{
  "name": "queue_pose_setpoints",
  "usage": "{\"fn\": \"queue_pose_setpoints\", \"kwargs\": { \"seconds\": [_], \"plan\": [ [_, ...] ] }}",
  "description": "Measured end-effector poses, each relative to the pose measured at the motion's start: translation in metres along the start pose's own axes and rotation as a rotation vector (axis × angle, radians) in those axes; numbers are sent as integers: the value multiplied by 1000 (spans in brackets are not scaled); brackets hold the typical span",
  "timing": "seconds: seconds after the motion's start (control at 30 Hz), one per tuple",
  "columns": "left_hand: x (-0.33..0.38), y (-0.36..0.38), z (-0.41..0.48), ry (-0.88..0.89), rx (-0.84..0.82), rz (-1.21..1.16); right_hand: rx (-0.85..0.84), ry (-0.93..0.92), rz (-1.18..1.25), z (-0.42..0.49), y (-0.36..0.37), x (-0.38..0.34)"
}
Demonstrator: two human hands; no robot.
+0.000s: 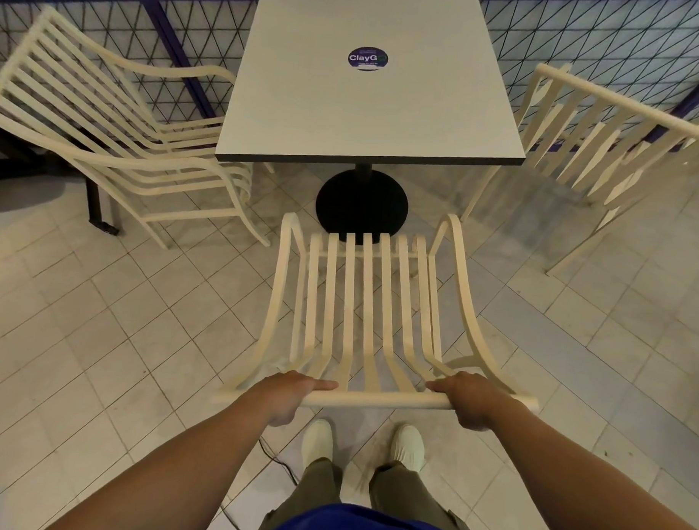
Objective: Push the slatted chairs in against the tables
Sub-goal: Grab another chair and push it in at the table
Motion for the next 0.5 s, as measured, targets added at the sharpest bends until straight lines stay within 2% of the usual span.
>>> {"fn": "queue_pose_setpoints", "kwargs": {
  "seconds": [0.3,0.5],
  "plan": [
    [-3,6,-2,-23,3,-27,-26,18,48,0,3,2],
    [3,0,-3,22,-57,-194,-93,-15,177,0,-1,-3]
  ]
}}
Point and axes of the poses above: each hand's wrist, its own z-axis towards the middle knuckle, its own y-axis out of the palm, x = y × z, the point moved 9 cm from there along z, towards the middle knuckle
